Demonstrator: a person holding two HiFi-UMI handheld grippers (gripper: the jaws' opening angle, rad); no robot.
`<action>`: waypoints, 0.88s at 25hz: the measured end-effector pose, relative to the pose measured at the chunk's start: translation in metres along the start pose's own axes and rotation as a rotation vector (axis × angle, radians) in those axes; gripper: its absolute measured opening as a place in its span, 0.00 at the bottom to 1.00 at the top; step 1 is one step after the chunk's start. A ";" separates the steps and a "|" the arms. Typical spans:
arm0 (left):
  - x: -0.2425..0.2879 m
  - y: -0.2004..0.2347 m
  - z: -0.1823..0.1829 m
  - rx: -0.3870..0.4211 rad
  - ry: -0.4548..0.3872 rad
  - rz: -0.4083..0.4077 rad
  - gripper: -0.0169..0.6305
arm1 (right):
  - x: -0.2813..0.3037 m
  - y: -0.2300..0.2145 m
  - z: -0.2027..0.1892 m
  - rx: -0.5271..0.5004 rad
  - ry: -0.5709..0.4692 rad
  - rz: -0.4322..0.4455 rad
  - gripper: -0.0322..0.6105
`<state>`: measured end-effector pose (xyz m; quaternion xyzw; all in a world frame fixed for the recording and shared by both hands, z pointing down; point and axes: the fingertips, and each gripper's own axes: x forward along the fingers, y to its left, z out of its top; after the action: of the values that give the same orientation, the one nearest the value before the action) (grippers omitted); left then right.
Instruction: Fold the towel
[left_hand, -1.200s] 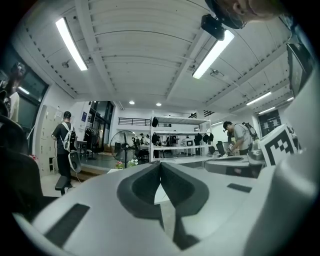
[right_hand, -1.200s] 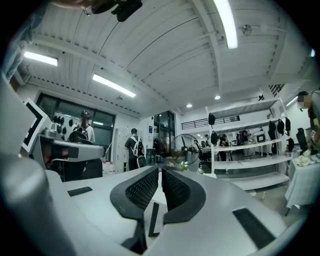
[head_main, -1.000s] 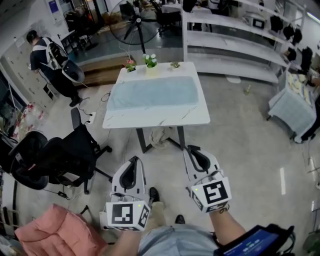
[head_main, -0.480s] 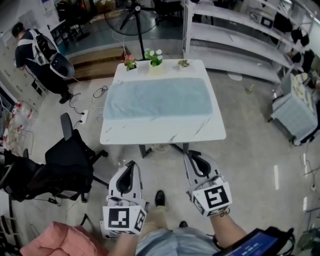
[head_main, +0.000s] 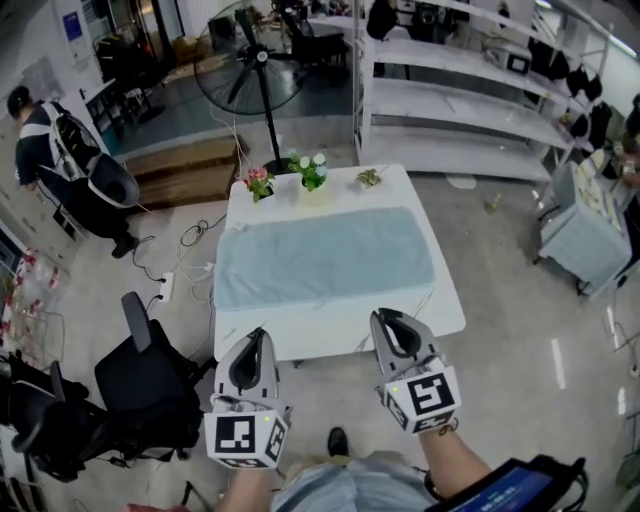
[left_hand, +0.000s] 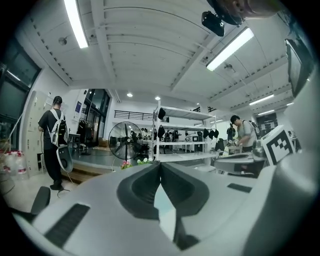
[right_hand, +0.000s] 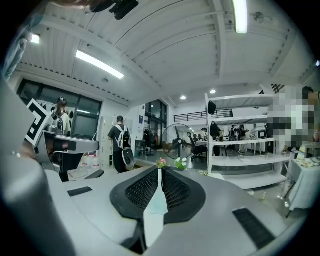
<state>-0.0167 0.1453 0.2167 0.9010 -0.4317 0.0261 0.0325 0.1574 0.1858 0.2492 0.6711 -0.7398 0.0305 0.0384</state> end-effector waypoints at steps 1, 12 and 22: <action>0.006 0.003 0.001 0.002 -0.002 -0.008 0.04 | 0.004 -0.003 0.002 0.000 -0.004 -0.011 0.11; 0.064 0.009 -0.025 0.006 0.051 -0.061 0.04 | 0.033 -0.056 -0.011 -0.001 0.027 -0.106 0.11; 0.164 0.023 -0.054 0.004 0.131 -0.054 0.04 | 0.102 -0.148 -0.058 0.038 0.116 -0.169 0.13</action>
<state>0.0674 0.0081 0.2838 0.9087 -0.4044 0.0849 0.0595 0.2958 0.0755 0.3164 0.7289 -0.6762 0.0797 0.0710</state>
